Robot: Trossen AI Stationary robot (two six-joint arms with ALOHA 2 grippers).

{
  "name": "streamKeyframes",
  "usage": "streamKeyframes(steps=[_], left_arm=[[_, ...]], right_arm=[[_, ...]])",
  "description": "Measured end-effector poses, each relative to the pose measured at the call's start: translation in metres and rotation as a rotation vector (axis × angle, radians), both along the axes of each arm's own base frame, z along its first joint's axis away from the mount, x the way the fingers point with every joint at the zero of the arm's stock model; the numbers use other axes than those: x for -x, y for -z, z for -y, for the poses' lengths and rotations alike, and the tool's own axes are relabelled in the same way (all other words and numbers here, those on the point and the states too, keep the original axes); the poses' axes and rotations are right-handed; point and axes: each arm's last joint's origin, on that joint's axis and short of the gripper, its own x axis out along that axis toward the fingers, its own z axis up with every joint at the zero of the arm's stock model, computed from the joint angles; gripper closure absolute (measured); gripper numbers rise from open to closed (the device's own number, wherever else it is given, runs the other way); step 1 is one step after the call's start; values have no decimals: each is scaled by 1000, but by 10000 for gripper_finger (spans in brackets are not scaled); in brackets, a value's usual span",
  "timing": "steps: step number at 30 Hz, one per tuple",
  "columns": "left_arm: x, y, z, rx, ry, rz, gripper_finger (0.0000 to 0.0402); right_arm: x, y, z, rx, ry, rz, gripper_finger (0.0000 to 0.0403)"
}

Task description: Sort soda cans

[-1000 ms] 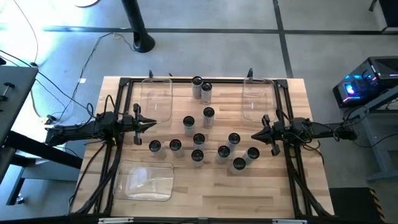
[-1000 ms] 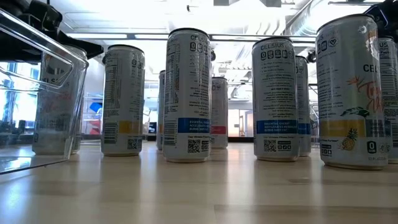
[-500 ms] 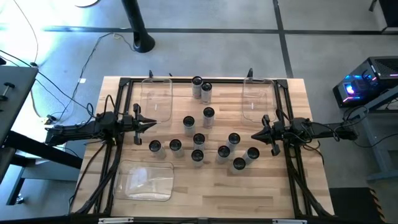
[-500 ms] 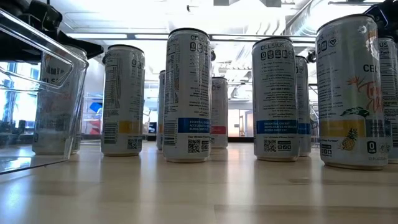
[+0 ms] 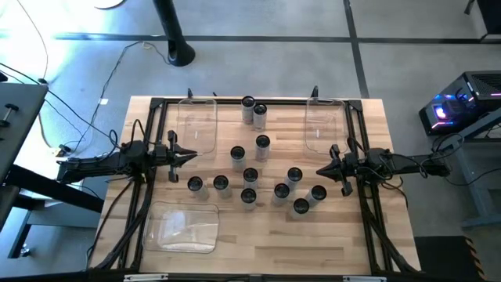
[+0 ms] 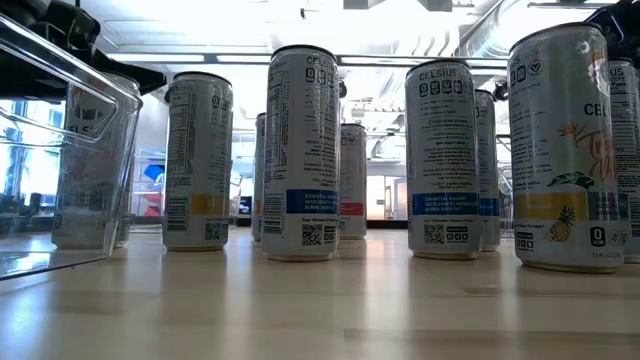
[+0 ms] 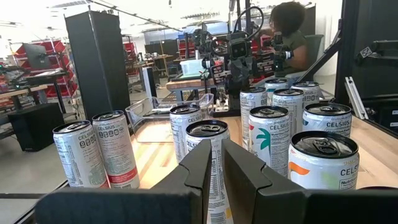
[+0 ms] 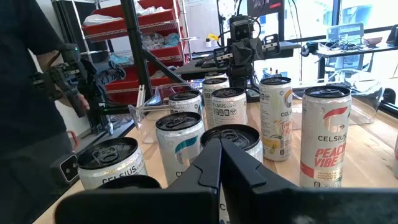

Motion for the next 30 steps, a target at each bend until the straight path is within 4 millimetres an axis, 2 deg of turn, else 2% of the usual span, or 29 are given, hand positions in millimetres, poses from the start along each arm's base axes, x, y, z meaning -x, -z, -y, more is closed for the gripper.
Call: streamKeyframes(steps=[10, 13, 17, 20, 23, 30], left_arm=[[0, 0, 0, 1, 0, 3, 369], [1, -10, 0, 66, 8, 113, 369], [7, -35, -3, 332, -23, 427, 369], [11, -60, -5, 368, -65, 583, 369], [-1, -89, -6, 343, -110, 523, 369], [-60, -153, -9, 340, -66, 165, 369]], right_arm=[[0, 0, 0, 0, 0, 0, 402], [0, 0, 0, 0, 0, 0, 402], [0, 0, 0, 0, 0, 0, 402], [0, 0, 0, 0, 0, 0, 402], [0, 0, 0, 0, 0, 0, 402], [0, 0, 0, 0, 0, 0, 402]])
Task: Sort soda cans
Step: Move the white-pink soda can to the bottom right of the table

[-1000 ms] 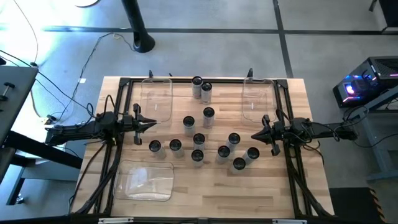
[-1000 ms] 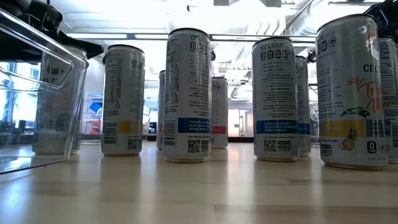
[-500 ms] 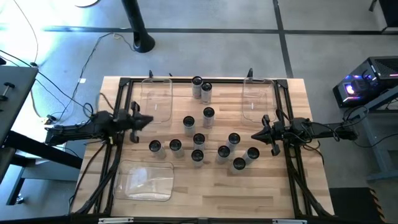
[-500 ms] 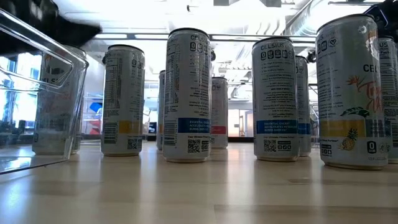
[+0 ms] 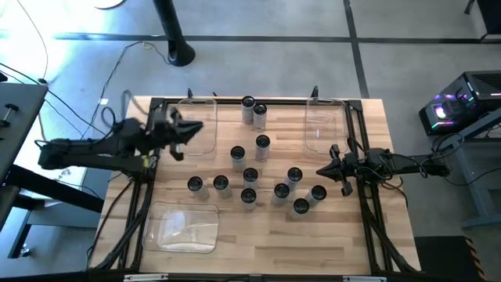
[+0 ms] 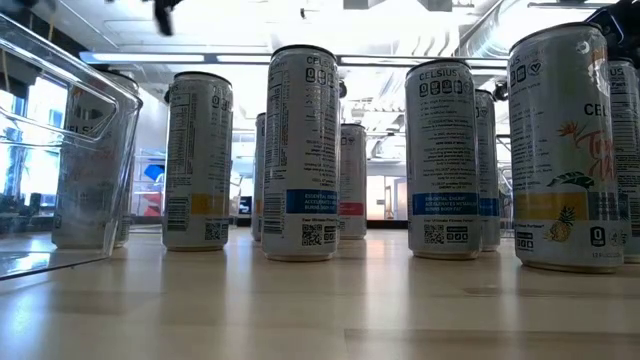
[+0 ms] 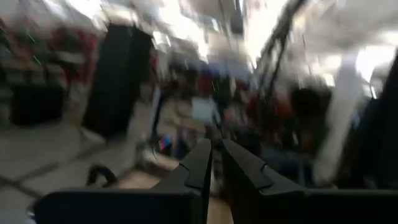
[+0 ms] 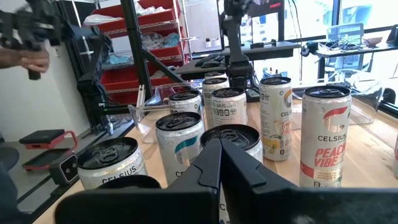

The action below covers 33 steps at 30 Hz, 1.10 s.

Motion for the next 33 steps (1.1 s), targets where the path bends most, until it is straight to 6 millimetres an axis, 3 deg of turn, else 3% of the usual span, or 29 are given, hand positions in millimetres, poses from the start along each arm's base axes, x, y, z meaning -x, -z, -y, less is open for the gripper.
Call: streamKeyframes(steps=[4, 9, 14, 17, 23, 28, 33], left_arm=[[-19, -31, -1, 108, 51, -57, 369], [-28, -63, -2, 202, 68, 43, 369], [-28, -77, -2, 257, 93, 160, 369], [-25, -80, -1, 290, 128, 196, 369], [-15, -84, 0, 221, 123, 201, 369], [1, -94, -3, 149, 75, 166, 355], [18, -112, -2, 48, 16, -140, 318]], right_arm=[[0, 0, 0, 0, 0, 0, 402], [0, 0, 0, 0, 0, 0, 402], [0, -1, 1, -5, 24, 15, 402], [2, -18, 3, -144, 83, 172, 402], [19, -54, 16, -640, 317, 620, 402], [16, -72, 14, -648, 279, 586, 402], [-8, -102, 11, -579, 310, 444, 402]])
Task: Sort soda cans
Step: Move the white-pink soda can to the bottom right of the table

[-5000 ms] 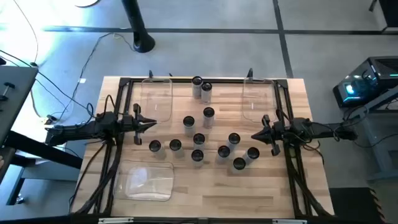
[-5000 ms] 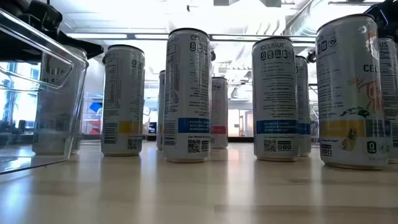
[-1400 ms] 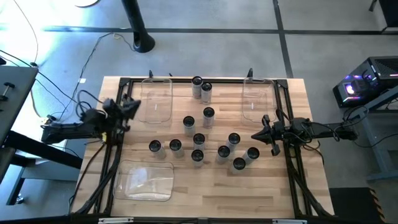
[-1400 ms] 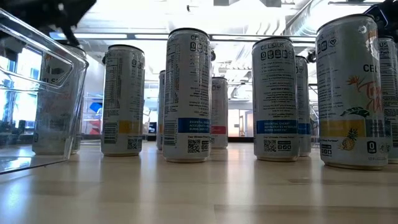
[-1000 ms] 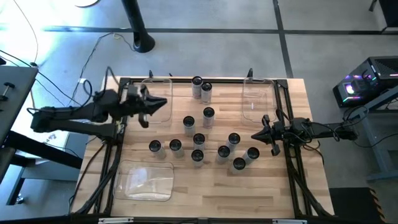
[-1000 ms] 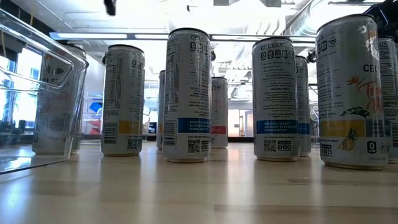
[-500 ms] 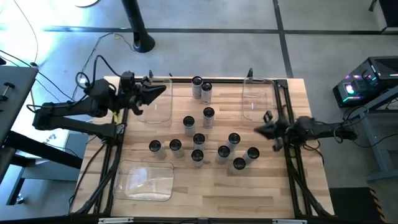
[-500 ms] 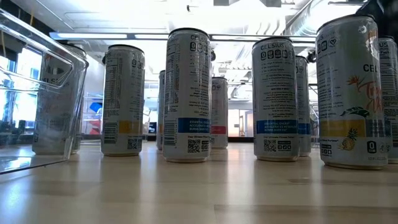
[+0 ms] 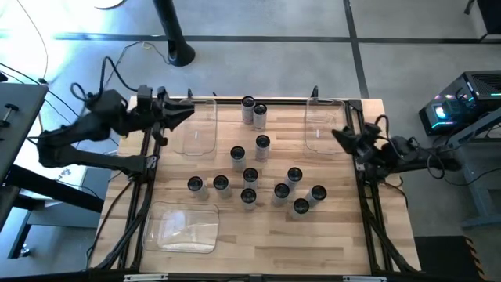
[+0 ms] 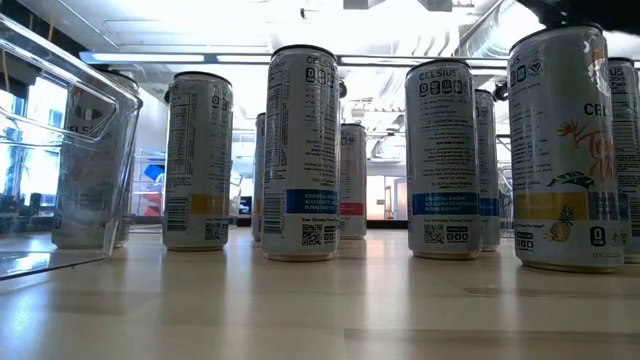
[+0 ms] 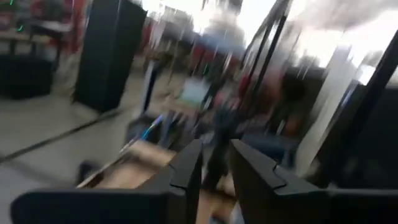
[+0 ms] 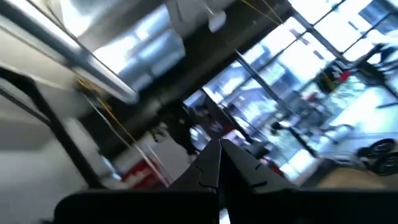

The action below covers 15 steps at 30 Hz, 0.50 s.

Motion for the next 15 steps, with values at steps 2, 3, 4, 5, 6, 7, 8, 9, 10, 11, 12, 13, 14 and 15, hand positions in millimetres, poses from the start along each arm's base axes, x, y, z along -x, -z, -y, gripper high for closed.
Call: streamKeyframes(steps=[2, 3, 4, 5, 6, 7, 8, 9, 10, 11, 12, 13, 14, 15], left_arm=[[5, -4, 0, -24, -8, -114, 301], [7, -5, 0, -31, -12, -153, 293], [8, -4, 0, -37, -14, -196, 286], [10, -3, 1, -40, -12, -236, 279], [12, -1, 1, -39, -10, -270, 273], [13, 2, 1, -36, -9, -299, 267], [15, 5, 1, -29, -8, -336, 262], [17, 10, 2, -16, -7, -384, 257], [18, 14, 2, 5, -9, -426, 252], [19, 18, 2, 30, -13, -465, 248], [19, 22, 2, 59, -20, -505, 244], [20, 26, 2, 91, -29, -546, 241], [19, 30, 2, 119, -35, -590, 237], [19, 34, 2, 141, -41, -635, 233]], right_arm=[[-14, -12, -1, 21, 35, -84, 402], [-21, -16, -1, 24, 55, -131, 402], [-28, -22, -1, 24, 67, -171, 402], [-36, -27, -1, 24, 82, -213, 402], [-43, -31, -2, 27, 93, -250, 402], [-50, -36, -2, 31, 101, -291, 402], [-57, -40, -3, 34, 107, -326, 402], [-63, -46, -3, 31, 119, -354, 402], [-69, -51, -3, 23, 130, -383, 402], [-74, -55, -4, 14, 140, -416, 400], [-80, -58, -3, 6, 146, -457, 396], [-85, -61, -3, -1, 149, -495, 390], [-89, -64, -2, -10, 151, -536, 381], [-92, -67, -1, -16, 151, -581, 370]])
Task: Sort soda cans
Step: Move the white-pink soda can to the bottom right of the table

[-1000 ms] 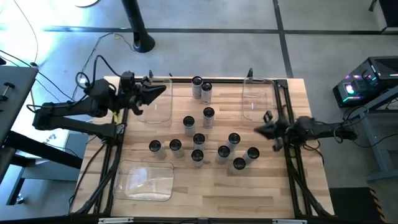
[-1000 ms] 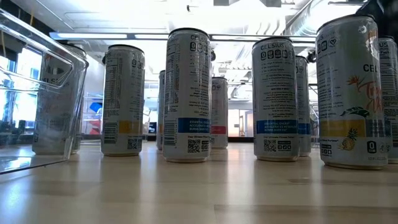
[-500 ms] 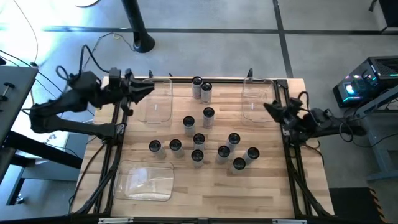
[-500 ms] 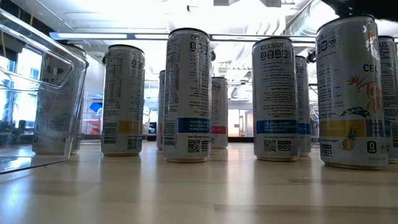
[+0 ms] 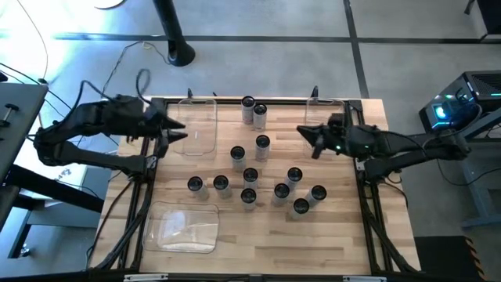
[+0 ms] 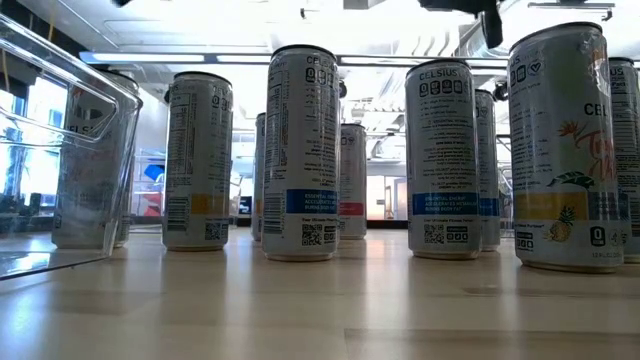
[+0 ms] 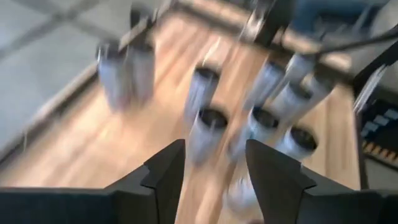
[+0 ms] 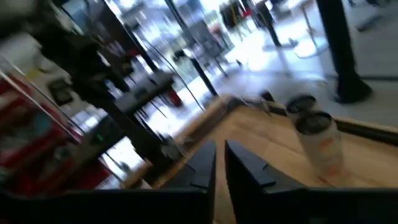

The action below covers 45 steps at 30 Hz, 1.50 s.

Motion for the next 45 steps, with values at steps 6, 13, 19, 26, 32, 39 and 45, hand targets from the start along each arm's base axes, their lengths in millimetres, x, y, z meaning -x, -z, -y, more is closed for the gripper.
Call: streamKeyframes(steps=[6, 13, 19, 26, 32, 39, 45], left_arm=[[-10, 25, 2, 10, -12, -304, 208], [-36, 41, 10, 88, 42, -457, 198], [-46, 37, 29, 229, 154, -358, 218], [-26, 16, 44, 301, 118, -192, 244], [-20, 39, 69, 417, 196, -455, 250], [-14, 66, 103, 409, 234, -646, 250], [-8, 99, 123, 299, 259, -732, 250]], right_arm=[[-15, -12, 15, -40, 22, -216, 274], [-26, -21, 28, 38, -101, -340, 206], [-25, -20, 35, 90, -97, -379, 204], [-24, -19, 41, 96, -113, -385, 204], [-24, -19, 40, 103, -138, -388, 204], [-24, -19, 40, 108, -140, -391, 204], [-27, -16, 41, 109, -144, -413, 204]])
